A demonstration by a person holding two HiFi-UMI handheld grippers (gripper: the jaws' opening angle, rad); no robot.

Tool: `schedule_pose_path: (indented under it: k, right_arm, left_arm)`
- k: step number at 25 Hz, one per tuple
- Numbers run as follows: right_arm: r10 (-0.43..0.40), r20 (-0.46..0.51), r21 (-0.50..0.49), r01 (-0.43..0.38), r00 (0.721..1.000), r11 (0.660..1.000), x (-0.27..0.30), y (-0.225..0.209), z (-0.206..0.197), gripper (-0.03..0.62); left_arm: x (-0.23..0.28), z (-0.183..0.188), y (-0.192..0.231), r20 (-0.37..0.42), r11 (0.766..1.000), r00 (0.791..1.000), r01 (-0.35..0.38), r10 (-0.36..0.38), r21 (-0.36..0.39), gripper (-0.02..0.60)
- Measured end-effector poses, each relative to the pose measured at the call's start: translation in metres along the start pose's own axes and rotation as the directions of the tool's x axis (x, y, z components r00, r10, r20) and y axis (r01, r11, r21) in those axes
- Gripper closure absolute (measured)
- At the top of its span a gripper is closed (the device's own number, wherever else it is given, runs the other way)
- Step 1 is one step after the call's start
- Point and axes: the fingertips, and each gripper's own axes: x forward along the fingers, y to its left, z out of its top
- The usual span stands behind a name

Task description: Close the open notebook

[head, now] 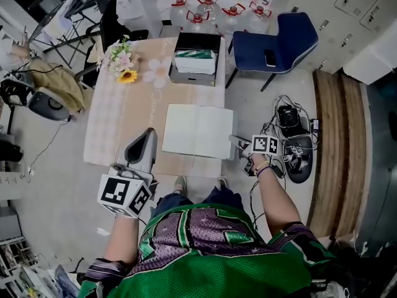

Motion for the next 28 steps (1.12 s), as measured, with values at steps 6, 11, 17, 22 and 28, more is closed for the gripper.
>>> schedule_pose_path:
  k: [6,11,17,22,28]
  right_arm:
    - [-0.001,-0.006,-0.026,0.001,1.000,1.000,-0.006,0.010,0.005,0.482]
    - [-0.006,-0.012,-0.050,0.005,1.000,0.999,-0.012,0.022,0.007,0.482]
    - [-0.038,-0.025,-0.133,0.034,0.999,0.991,-0.017,0.042,0.009,0.482]
    - [-0.112,-0.005,-0.224,0.108,0.994,0.969,-0.021,0.056,0.012,0.484]
    - [-0.174,0.021,-0.336,0.170,0.985,0.926,-0.024,0.082,0.013,0.484]
  left_arm:
    - [0.000,0.004,0.002,0.012,1.000,1.000,0.013,-0.013,0.001,0.566]
    - [-0.001,0.006,0.010,0.026,1.000,0.999,0.022,-0.022,0.000,0.566]
    - [-0.006,0.006,0.026,0.040,1.000,0.999,0.016,-0.017,0.009,0.566]
    - [-0.012,0.009,0.042,0.057,1.000,0.998,0.019,-0.019,0.000,0.566]
    - [-0.018,0.014,0.056,0.068,0.999,0.997,0.023,-0.026,0.038,0.566]
